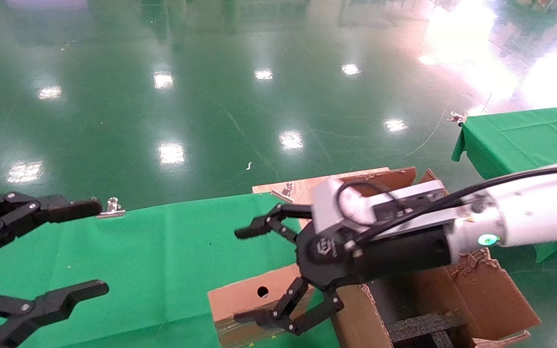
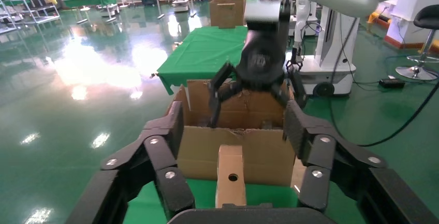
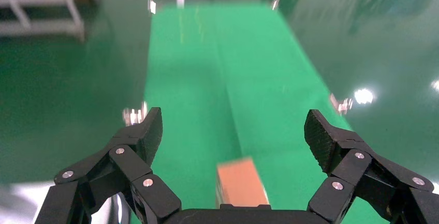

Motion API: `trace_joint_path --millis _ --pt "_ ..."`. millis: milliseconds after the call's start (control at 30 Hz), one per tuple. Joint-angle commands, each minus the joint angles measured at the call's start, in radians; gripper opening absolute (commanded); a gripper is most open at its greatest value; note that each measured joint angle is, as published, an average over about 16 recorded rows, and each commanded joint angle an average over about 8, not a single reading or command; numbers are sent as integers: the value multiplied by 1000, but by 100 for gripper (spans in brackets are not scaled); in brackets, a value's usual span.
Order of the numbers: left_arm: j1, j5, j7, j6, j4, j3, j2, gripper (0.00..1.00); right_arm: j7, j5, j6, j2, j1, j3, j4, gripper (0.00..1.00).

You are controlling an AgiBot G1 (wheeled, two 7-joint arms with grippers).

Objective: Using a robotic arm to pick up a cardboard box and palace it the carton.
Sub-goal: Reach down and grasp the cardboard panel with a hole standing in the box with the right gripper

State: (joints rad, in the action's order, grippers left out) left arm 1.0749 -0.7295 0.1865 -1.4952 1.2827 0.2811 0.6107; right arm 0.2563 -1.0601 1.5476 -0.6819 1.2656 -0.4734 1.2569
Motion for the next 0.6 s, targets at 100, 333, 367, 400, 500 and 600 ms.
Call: trace_joint_path --millis 100,333,367,400,500,600 --pt "0 0 0 0 0 0 0 0 7 -112 25 -44 74 -72 -19 100" --pt "0 1 0 0 0 1 0 0 -20 -249 35 -113 186 -223 -57 100" --pt "0 1 0 0 0 1 0 0 -25 -264 35 -122 200 -243 -64 100" --pt "0 1 -1 0 0 1 0 0 -31 -279 34 -131 213 -263 -69 100" --pt "0 1 -1 0 0 1 0 0 -51 -328 32 -160 254 -322 -85 100" --pt "0 1 -1 1 0 1 -1 0 -73 -378 29 -191 292 -375 -100 100"
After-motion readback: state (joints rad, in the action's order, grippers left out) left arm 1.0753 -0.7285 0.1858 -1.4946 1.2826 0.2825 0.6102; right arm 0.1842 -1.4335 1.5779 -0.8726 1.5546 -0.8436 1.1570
